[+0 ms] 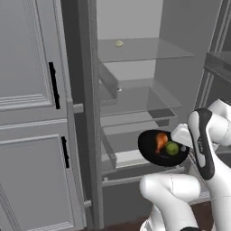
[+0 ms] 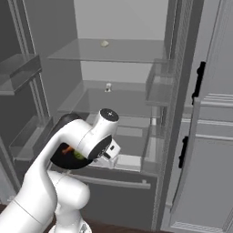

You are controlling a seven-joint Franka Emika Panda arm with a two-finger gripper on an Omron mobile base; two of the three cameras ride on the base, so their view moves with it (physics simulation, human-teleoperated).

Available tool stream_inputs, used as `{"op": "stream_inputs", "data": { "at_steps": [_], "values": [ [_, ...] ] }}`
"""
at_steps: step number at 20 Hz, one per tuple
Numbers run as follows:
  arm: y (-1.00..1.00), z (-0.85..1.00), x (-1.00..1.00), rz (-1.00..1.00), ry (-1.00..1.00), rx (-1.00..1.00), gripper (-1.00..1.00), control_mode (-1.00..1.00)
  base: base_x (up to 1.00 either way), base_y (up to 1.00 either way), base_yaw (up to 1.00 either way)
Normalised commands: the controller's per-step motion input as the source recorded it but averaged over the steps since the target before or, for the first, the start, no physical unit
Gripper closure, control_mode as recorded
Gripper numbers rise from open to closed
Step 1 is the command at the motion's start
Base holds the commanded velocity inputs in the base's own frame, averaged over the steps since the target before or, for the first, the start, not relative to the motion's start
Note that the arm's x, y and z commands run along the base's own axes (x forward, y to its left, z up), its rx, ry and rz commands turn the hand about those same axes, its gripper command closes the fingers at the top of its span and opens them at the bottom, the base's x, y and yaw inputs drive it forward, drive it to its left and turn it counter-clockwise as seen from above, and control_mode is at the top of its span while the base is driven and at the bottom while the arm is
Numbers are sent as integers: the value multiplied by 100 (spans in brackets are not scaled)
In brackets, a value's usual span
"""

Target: Pick the chicken drumstick and lime from their plates and place them in the bowl. Then put the bowl in the fridge.

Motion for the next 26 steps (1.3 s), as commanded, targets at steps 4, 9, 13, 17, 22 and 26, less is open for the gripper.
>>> {"op": "stream_inputs", "data": {
  "at_steps": [4,9,13,17,22,26],
  "values": [
    [0,0,0,0,0,0,100,100,33,-4,0],
    [0,0,0,0,0,0,100,100,19,0,0],
    [0,0,0,0,0,0,100,100,76,-1,0],
    [0,0,0,0,0,0,100,100,49,-1,0],
    [0,0,0,0,0,0,100,100,48,0,0],
    [0,0,0,0,0,0,100,100,13,0,0]
  ]
}}
